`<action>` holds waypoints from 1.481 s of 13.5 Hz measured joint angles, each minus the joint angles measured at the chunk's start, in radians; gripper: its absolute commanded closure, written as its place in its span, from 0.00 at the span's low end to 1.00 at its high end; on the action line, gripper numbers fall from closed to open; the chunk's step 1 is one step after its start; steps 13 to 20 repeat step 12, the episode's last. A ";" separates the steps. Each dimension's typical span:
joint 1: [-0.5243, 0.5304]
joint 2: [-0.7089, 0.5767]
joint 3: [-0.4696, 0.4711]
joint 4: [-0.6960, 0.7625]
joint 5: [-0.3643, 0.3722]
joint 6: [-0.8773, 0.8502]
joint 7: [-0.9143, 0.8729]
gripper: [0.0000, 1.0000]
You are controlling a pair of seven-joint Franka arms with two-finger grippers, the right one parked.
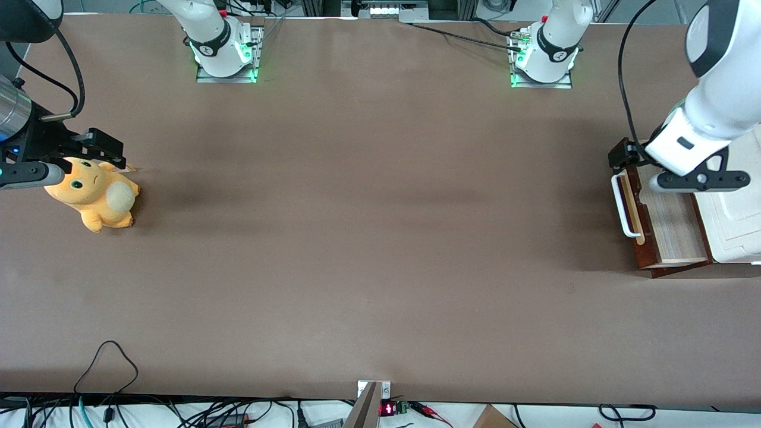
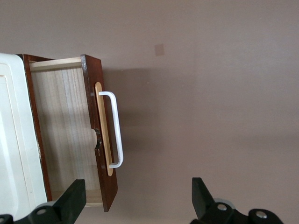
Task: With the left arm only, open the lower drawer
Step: 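Open the left gripper and lift it away from the handle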
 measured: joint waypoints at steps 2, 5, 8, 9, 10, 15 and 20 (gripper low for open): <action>-0.003 -0.016 0.015 -0.001 -0.053 0.000 0.018 0.00; -0.003 -0.017 0.031 -0.002 -0.065 0.000 0.037 0.00; -0.007 -0.019 0.031 0.004 -0.066 0.006 0.039 0.00; -0.007 -0.021 0.031 0.007 -0.066 0.008 0.039 0.00; -0.007 -0.021 0.031 0.008 -0.066 0.008 0.039 0.00; -0.007 -0.022 0.031 0.009 -0.066 0.008 0.039 0.00; -0.007 -0.022 0.031 0.009 -0.066 0.008 0.039 0.00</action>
